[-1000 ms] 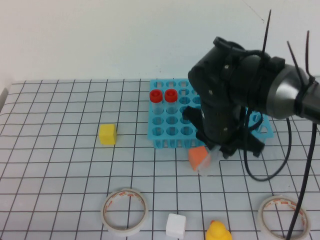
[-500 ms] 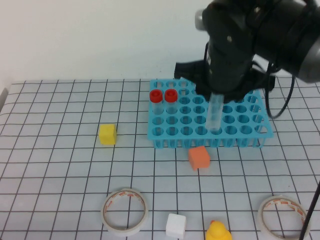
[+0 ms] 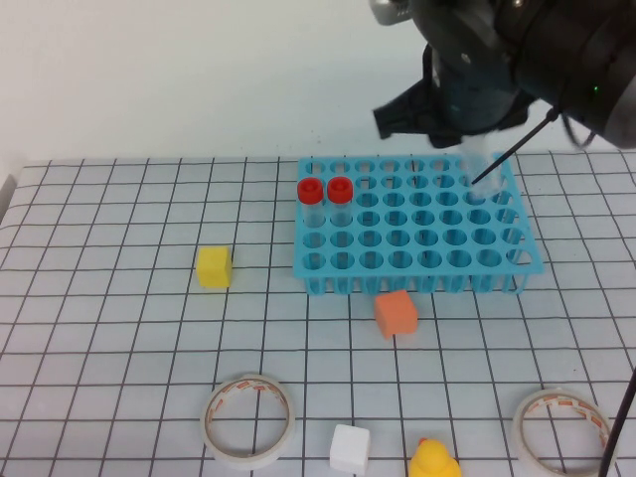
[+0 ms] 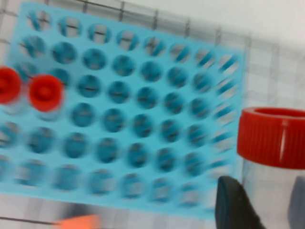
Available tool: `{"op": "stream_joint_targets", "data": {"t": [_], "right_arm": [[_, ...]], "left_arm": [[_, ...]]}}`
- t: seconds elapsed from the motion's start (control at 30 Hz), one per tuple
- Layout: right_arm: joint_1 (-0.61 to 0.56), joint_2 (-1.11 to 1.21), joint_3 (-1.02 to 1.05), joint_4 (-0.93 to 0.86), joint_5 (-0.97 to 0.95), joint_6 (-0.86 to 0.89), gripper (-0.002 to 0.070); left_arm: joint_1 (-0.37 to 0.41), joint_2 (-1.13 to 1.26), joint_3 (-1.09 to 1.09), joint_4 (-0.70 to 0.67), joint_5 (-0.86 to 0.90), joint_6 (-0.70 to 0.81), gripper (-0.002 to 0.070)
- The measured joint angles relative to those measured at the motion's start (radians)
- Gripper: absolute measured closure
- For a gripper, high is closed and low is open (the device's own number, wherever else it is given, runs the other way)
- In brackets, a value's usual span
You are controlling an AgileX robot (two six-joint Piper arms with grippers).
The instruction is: Place the test tubes
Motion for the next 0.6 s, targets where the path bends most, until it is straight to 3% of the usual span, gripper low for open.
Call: {"op": "stream_joint_targets", "data": {"t": [0.1, 0.27, 0.6], "right_arm": [[0.000, 0.000, 0.000, -0.092, 0.000, -0.157, 0.0438], [0.000, 0.000, 0.000, -0.227, 0.002, -0.255, 0.0438], [0.002, -0.090, 0.000, -0.280, -0.075, -0.130, 0.0438]], "left_arm": [[0.000, 0.000, 0.000, 0.000, 0.000, 0.000, 0.0676], [0.000, 0.000, 0.000, 0.000, 0.000, 0.000, 0.0676], [0.000, 0.000, 0.000, 0.002, -0.007, 0.000, 0.0676]]}}
